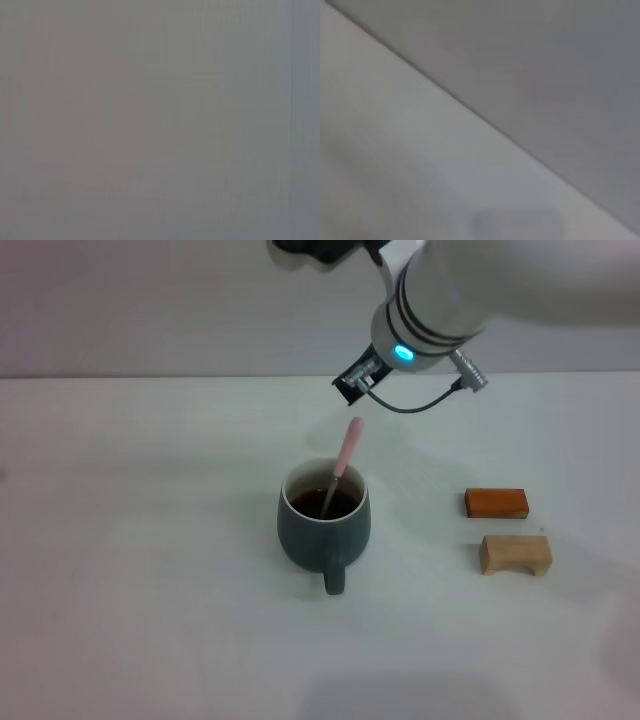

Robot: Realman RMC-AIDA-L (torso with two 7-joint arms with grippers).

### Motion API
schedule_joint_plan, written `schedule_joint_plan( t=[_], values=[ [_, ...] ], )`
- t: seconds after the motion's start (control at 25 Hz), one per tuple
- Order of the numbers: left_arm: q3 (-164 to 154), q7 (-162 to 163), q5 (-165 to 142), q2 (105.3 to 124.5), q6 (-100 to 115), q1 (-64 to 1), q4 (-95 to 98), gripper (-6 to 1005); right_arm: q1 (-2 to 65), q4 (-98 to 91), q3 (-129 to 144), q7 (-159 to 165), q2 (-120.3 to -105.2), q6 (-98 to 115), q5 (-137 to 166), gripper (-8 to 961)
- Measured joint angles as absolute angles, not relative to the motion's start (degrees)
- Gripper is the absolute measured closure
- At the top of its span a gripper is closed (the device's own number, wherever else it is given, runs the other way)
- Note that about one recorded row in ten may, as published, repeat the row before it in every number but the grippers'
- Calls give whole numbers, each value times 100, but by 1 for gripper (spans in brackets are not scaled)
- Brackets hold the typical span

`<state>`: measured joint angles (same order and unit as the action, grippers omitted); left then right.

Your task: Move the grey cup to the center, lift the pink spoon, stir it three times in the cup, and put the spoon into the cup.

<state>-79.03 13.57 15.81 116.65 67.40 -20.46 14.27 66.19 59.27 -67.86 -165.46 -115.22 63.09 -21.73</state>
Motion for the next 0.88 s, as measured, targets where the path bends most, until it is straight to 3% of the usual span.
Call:
schedule_joint_plan(
  t=[0.24,0.4,0.48,0.52,0.64,0.88],
  values=[
    [-7901,1354,1579,11665,6739,-2027,1436,952,6060,6250,-6744,-16538,-11669,5772,-1298,715],
    [-7901,1352,1571,11681,6740,-2021,1425,952,5323,6768,-6700,-16533,-11822,5271,-431,716],
    [-7901,1343,1561,11691,6741,-2020,1424,952,4552,7328,-6652,-16528,-11893,4710,195,716],
    [-7901,1319,1550,11700,6746,-2014,1423,952,4552,7328,-6652,-16528,-11893,4710,195,717],
    [-7913,1281,1544,11713,6798,-1984,1423,952,3718,7828,-6563,-16521,-11901,4091,618,717],
    [-7975,1273,1538,11747,7065,-1921,1310,952,1644,8319,-6829,-16138,-11925,2110,1473,718]
  ],
)
